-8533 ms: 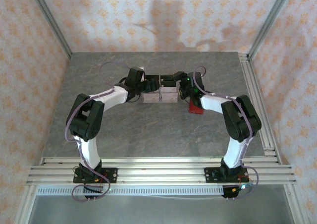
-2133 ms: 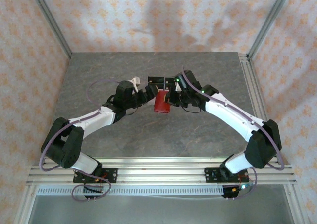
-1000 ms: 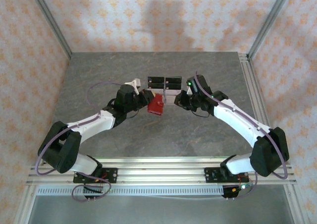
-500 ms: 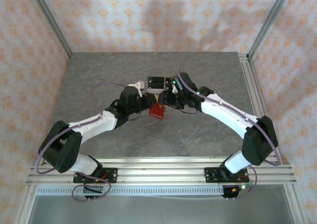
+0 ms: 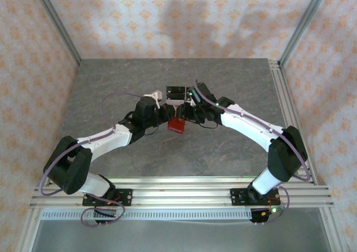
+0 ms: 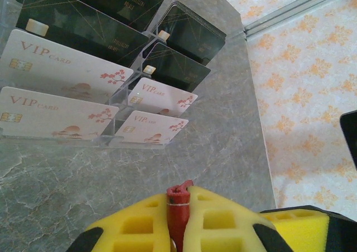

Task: Put the credit cards into the card holder
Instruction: Open the button on the card holder.

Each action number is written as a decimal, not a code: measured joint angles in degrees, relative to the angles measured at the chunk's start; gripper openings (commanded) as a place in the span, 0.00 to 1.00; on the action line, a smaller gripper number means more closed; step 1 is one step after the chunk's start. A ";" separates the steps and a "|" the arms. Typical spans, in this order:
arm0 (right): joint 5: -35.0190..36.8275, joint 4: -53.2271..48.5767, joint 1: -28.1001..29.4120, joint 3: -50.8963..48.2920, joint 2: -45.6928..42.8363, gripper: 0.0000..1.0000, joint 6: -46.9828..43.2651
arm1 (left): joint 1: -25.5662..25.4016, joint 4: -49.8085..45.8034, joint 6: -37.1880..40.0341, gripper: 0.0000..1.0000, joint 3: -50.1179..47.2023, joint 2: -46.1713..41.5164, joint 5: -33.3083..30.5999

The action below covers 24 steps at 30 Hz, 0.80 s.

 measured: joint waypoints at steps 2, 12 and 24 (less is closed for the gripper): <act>0.00 0.11 0.00 -0.31 0.02 0.43 0.00 | 0.00 -0.09 0.00 0.00 0.20 0.00 0.00; 0.00 1.29 0.17 -1.29 0.35 0.43 0.26 | 0.00 -0.17 -0.02 0.00 0.66 0.00 -0.31; -0.07 3.10 0.96 -1.16 1.81 0.00 0.66 | -0.76 -1.09 -0.02 0.00 0.66 0.00 -1.46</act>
